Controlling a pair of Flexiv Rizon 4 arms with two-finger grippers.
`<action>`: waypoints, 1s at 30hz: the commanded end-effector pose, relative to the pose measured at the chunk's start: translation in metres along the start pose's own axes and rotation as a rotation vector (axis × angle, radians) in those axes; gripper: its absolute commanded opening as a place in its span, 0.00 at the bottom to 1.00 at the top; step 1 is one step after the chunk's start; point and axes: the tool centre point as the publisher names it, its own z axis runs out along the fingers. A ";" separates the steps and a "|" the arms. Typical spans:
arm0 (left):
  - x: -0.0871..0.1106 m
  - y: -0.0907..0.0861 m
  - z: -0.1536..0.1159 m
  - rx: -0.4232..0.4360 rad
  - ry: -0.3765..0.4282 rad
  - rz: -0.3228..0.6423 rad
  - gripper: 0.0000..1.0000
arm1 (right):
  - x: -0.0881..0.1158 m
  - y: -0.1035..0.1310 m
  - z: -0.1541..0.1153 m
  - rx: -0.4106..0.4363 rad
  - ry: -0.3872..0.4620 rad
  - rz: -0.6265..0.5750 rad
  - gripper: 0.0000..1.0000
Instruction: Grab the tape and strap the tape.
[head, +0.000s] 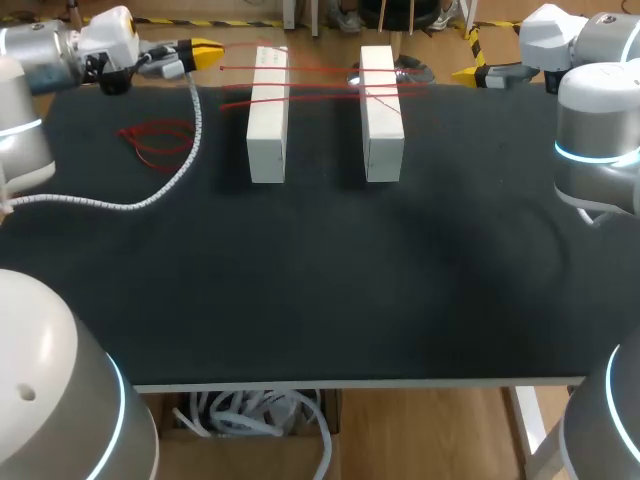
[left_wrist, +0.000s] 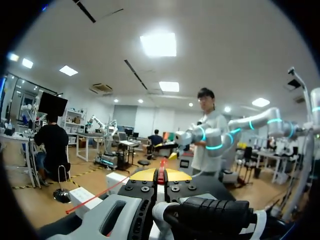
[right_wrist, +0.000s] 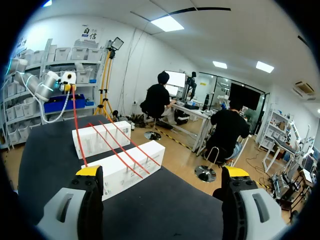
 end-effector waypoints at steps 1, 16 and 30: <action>0.002 -0.007 0.004 0.033 -0.020 -0.022 0.00 | 0.000 0.000 0.001 0.000 0.000 0.000 1.00; -0.001 -0.025 0.008 0.106 -0.045 -0.099 0.00 | 0.000 0.000 0.001 0.000 0.000 0.000 1.00; 0.006 -0.033 0.007 0.154 0.024 -0.083 0.00 | 0.000 0.000 0.001 0.000 0.000 0.000 1.00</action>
